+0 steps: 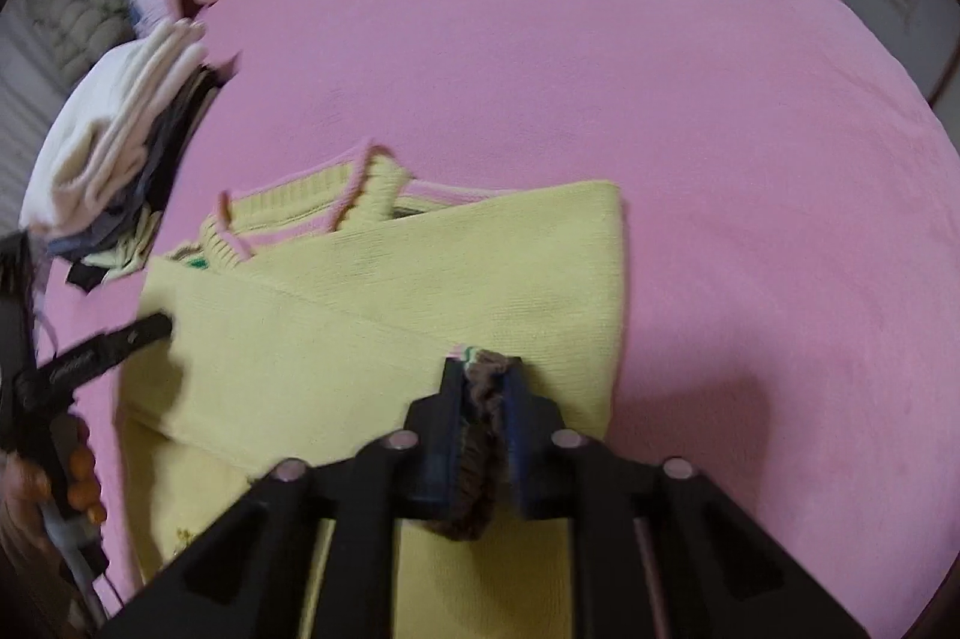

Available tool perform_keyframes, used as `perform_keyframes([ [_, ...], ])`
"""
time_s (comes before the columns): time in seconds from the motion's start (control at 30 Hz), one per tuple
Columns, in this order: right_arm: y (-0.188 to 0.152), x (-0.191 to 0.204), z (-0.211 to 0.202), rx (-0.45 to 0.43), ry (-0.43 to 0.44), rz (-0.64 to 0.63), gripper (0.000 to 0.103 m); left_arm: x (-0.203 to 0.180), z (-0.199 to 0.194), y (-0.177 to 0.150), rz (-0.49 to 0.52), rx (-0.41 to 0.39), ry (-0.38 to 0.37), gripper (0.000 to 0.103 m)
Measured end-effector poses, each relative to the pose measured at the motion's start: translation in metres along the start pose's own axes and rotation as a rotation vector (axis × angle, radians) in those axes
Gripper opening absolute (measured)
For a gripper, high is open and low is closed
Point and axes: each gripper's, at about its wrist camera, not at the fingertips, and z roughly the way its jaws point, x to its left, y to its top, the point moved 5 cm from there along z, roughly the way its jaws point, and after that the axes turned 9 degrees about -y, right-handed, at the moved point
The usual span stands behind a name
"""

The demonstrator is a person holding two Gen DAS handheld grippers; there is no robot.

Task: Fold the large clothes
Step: 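Grasp the folded sleeve cuff with the right gripper and lay it flat, then release the sleeve and move both grippers to the cardigan hem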

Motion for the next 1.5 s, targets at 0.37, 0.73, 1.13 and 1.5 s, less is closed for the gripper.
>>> perform_keyframes([
  [0.37, 0.032, 0.003, 0.016, -0.081, -0.073, -0.034, 0.014, 0.003, 0.012, -0.002, -0.053, -0.064, 0.090, 0.036],
  [0.73, 0.026, 0.042, -0.040, -0.225, -0.047, -0.055, 0.040, -0.051, -0.026, 0.001, 0.040, -0.192, 0.060, 0.060],
  [1.13, 0.005, 0.033, 0.022, -0.123, -0.111, -0.072, 0.012, -0.041, 0.033, -0.017, 0.062, -0.061, 0.070, 0.049],
  [1.5, 0.004, 0.006, -0.014, -0.058, -0.019, -0.004, 0.017, -0.073, 0.001, -0.014, 0.038, -0.024, 0.098, 0.071],
])
